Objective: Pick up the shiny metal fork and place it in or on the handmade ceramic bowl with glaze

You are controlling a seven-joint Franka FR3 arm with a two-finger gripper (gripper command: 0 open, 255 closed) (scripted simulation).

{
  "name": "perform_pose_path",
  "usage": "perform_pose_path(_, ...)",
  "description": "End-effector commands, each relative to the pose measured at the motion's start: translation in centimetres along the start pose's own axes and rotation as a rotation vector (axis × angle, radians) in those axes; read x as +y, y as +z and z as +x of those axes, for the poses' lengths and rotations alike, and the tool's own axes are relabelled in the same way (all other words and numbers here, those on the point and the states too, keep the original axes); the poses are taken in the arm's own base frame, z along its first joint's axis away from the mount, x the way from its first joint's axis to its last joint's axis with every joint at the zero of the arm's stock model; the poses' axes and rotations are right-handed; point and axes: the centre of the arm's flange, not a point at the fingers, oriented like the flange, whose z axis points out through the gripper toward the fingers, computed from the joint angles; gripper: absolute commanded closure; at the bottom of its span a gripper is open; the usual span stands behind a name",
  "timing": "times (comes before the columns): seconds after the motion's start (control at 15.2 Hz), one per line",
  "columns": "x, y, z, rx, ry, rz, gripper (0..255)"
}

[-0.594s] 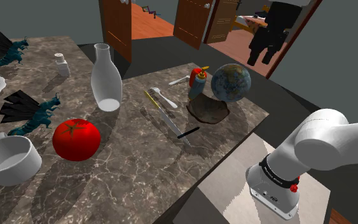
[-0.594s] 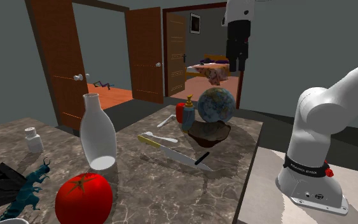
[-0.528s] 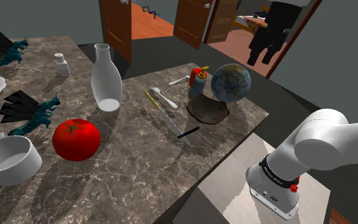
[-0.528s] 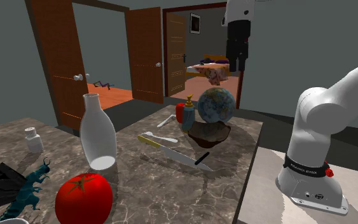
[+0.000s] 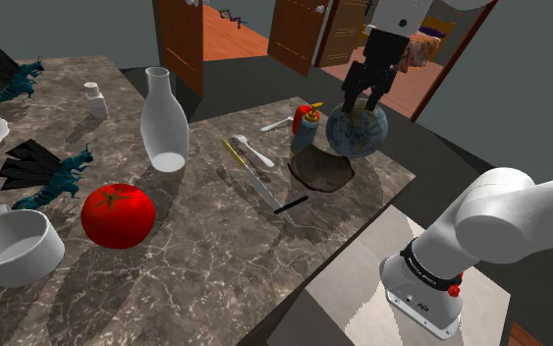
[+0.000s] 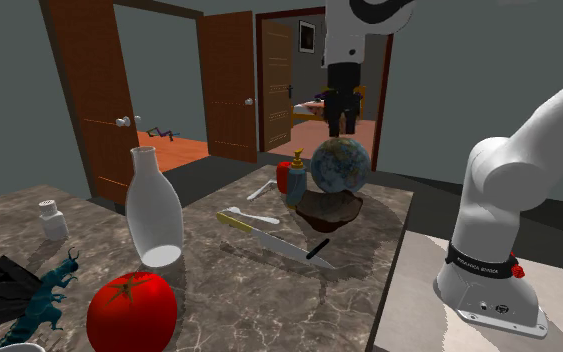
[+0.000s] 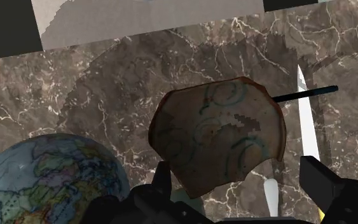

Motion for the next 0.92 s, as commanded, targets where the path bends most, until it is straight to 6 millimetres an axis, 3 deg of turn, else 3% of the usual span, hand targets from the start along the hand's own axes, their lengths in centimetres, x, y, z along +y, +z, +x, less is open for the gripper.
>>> perform_pose_path(0.0,-1.1,1.7,2.3,0.002,-0.005,0.009,0)
perform_pose_path(0.86,-5.7,11.8,15.1,0.001,-0.034,0.066,0)
